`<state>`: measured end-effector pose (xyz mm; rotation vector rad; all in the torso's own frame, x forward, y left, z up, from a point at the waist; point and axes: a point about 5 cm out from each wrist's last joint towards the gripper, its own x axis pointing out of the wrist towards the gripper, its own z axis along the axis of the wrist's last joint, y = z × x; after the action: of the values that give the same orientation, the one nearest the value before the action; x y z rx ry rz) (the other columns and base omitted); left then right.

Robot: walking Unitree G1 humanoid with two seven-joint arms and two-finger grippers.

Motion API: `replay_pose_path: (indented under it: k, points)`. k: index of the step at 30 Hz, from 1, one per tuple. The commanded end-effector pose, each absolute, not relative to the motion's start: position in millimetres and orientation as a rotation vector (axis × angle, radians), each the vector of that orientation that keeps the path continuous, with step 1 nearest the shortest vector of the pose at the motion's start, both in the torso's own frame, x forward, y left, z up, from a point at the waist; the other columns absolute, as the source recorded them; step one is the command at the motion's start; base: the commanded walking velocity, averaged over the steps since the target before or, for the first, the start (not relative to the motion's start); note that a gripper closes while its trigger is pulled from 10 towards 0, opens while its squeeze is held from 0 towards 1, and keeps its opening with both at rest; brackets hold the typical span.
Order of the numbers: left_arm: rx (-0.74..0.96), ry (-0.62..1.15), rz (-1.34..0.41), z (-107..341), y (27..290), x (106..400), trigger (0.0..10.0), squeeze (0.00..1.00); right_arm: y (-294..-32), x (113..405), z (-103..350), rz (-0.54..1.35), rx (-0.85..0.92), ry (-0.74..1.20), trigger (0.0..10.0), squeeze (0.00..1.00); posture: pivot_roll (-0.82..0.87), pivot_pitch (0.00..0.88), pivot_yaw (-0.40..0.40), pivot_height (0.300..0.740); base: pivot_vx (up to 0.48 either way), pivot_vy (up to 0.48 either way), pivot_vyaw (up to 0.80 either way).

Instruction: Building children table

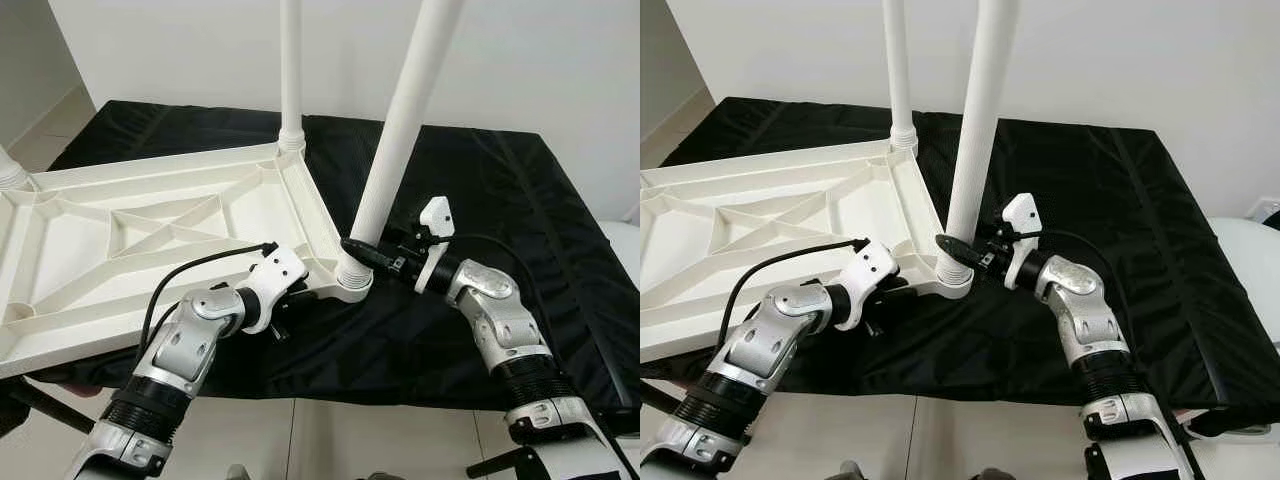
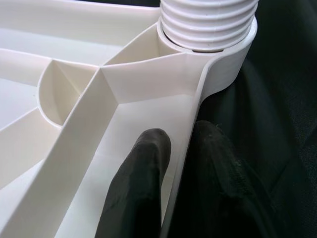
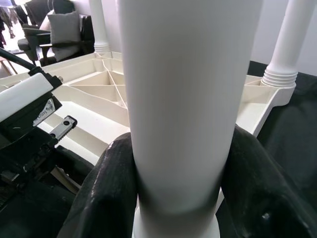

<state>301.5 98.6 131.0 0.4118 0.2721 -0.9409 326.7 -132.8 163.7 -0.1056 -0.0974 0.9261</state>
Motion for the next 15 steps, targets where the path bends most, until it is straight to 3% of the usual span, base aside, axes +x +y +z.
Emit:
replay_pose_path:
  k: [1, 15]
  points:
    - [0.442, 0.132, -0.948, 158.9, 90.1, 301.3, 10.0, 0.00, -142.5, 322.2, 124.3, 0.878, -0.053, 0.110, 10.0, 0.00, -0.02, 0.042, -0.018, 0.740, 0.000, 0.000, 0.00]
    - [0.443, 0.126, -0.947, 160.0, 89.1, 301.1, 10.0, 0.00, -143.3, 320.5, 120.4, 0.899, -0.112, 0.088, 10.0, 0.00, -0.02, 0.046, -0.019, 0.740, 0.000, 0.000, 0.00]
